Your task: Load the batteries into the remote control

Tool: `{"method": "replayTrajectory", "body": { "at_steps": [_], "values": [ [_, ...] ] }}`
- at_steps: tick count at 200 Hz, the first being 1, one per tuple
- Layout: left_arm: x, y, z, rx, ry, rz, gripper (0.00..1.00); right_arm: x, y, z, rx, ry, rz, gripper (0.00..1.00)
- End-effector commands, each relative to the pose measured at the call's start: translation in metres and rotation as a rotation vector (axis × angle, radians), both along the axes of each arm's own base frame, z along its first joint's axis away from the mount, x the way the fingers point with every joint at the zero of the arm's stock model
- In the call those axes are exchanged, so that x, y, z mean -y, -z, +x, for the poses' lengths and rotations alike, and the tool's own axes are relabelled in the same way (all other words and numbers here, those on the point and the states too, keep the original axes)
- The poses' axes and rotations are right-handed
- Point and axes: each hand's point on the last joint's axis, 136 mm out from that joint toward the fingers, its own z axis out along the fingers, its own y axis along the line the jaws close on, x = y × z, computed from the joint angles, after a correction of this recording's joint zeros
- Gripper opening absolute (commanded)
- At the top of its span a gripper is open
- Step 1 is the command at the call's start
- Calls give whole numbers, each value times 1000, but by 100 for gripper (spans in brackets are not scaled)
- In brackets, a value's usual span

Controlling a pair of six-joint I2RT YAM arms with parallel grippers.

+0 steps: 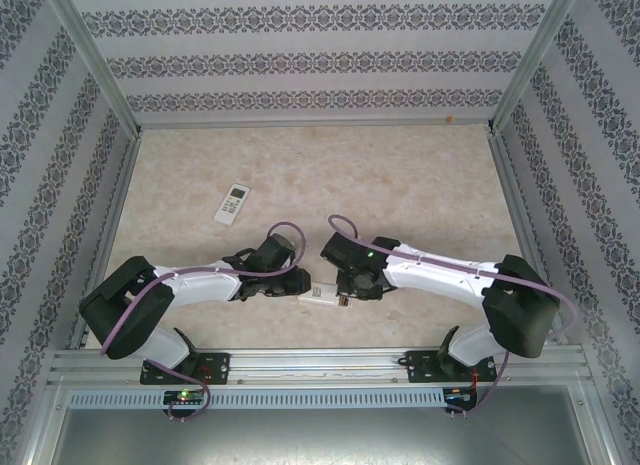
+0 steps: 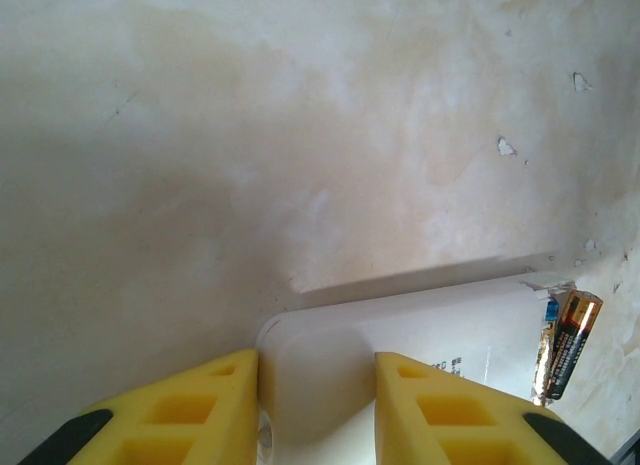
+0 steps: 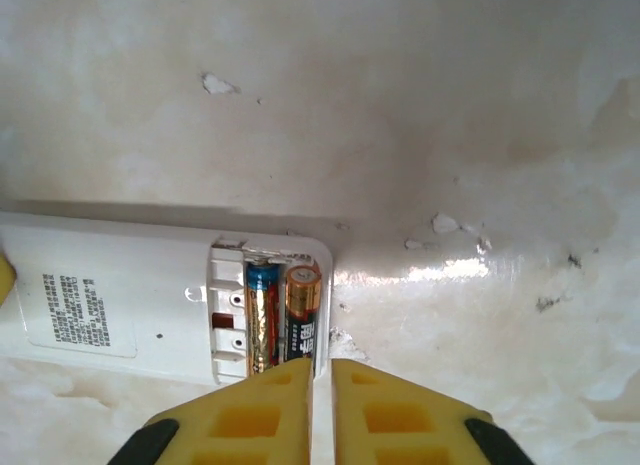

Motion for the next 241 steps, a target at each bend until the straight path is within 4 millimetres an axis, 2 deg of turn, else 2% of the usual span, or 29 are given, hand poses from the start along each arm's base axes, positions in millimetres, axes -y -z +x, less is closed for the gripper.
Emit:
{"method": "replayTrajectory", "body": {
  "at_steps": [1, 23, 52, 81, 111, 133, 149, 179, 198, 219, 241],
  "values": [
    [-9, 15, -19, -60, 42, 76, 32, -3, 3, 3, -20, -21, -9, 9],
    [-9, 15, -18, -59, 45, 80, 32, -9, 13, 5, -34, -22, -9, 6],
    [-8, 15, -18, -55, 52, 80, 32, -4, 31, 5, -50, -22, -51, 4],
    [-8, 15, -19, -57, 57, 82, 32, -13, 38, 4, -51, -36, -26, 4],
    [-8, 16, -18, -57, 56, 81, 32, -7, 49, -5, -94, -37, -77, 4],
    [-7, 17, -18, -60, 58, 80, 32, -10, 56, -11, -128, -52, -97, 3],
    [-7, 18, -19, -60, 58, 78, 32, -14, 49, -10, -125, -80, -104, 3],
    [-8, 17, -18, -58, 61, 85, 32, -13, 9, 3, -15, -90, -73, 5],
    [-10, 17, -17, -52, 60, 104, 32, -16, -8, 7, 36, -103, -22, 9],
    [-11, 18, -16, -52, 55, 107, 32, -23, -13, 10, 55, -113, 14, 11],
    [-9, 17, -16, -51, 53, 97, 32, -26, -2, 12, 37, -99, -4, 11]
  ]
}}
